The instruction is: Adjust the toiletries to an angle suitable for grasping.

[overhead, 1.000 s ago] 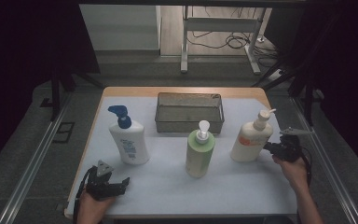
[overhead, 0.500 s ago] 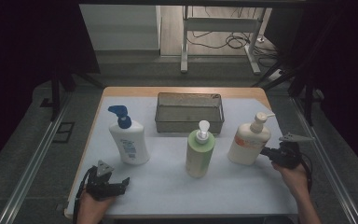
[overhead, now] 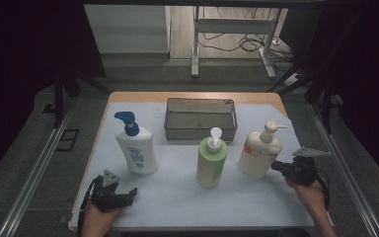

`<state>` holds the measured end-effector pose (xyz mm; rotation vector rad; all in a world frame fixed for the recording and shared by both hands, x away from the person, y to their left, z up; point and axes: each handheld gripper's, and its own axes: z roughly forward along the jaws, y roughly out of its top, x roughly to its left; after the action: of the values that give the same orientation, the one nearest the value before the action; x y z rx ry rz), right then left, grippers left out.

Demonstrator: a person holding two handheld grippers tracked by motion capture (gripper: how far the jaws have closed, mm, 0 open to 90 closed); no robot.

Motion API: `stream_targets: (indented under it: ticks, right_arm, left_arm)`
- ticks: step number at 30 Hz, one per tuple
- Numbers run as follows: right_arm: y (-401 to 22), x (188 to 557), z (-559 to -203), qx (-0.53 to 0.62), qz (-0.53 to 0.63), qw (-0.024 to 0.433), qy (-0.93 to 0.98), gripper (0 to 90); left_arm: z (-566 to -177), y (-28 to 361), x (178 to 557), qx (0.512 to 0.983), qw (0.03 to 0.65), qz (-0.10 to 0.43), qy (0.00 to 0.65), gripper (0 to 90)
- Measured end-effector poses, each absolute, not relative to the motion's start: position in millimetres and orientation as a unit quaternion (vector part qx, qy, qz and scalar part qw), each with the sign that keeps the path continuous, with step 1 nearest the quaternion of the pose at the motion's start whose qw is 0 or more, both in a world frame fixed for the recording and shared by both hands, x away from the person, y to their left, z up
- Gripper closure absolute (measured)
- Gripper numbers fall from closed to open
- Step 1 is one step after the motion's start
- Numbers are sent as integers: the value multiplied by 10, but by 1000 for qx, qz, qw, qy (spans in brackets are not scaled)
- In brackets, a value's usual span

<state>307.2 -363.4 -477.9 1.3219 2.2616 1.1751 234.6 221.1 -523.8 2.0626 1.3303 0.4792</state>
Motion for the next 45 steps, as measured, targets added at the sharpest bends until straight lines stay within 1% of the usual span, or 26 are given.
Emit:
stream_targets:
  ticks: [23, 25, 31, 33, 34, 35, 36, 37, 38, 39, 41, 42, 43, 45]
  right_arm:
    - [-3278, 2759, -4760, 402, 402, 135, 812, 832]
    - [-3265, 2750, -4755, 401, 398, 144, 813, 830]
    - [-3280, 2711, -4728, 401, 406, 145, 808, 808]
    - [-3283, 2670, -4709, 402, 406, 148, 807, 765]
    - [-3283, 2670, -4709, 402, 406, 148, 807, 765]
    - [-3282, 2654, -4701, 404, 406, 148, 807, 744]
    - [-3281, 2636, -4689, 407, 405, 149, 805, 716]
    - [-3280, 2603, -4664, 408, 407, 152, 803, 667]
    - [-3280, 2603, -4664, 408, 407, 152, 803, 667]
    - [-3270, 2563, -4621, 411, 409, 155, 800, 601]
    - [-3260, 2541, -4583, 412, 411, 157, 798, 557]
    - [-3260, 2541, -4583, 412, 411, 157, 798, 557]
    - [-3240, 2520, -4539, 412, 413, 160, 796, 509]
    - [-3215, 2503, -4496, 411, 414, 165, 795, 475]
  left_arm:
    - [-5238, 2211, 2347, 783, 315, 182, 505, 119]
    - [-5238, 2212, 2347, 783, 315, 182, 505, 119]
    - [-5238, 2211, 2347, 783, 315, 182, 505, 119]
    - [-5238, 2211, 2346, 783, 315, 182, 505, 119]
    - [-5239, 2211, 2346, 783, 315, 182, 505, 119]
    - [-5239, 2211, 2346, 783, 315, 182, 505, 119]
    - [-5239, 2211, 2346, 783, 315, 182, 505, 119]
    - [-5239, 2211, 2346, 783, 315, 182, 505, 119]
    - [-5239, 2211, 2346, 783, 315, 182, 505, 119]
    - [-5239, 2211, 2346, 783, 315, 182, 505, 119]
    - [-5239, 2211, 2346, 783, 315, 182, 505, 119]
    - [-5239, 2211, 2346, 783, 315, 182, 505, 119]
    - [-5239, 2211, 2346, 783, 315, 182, 505, 119]
    - [-5239, 2211, 2346, 783, 315, 182, 505, 119]
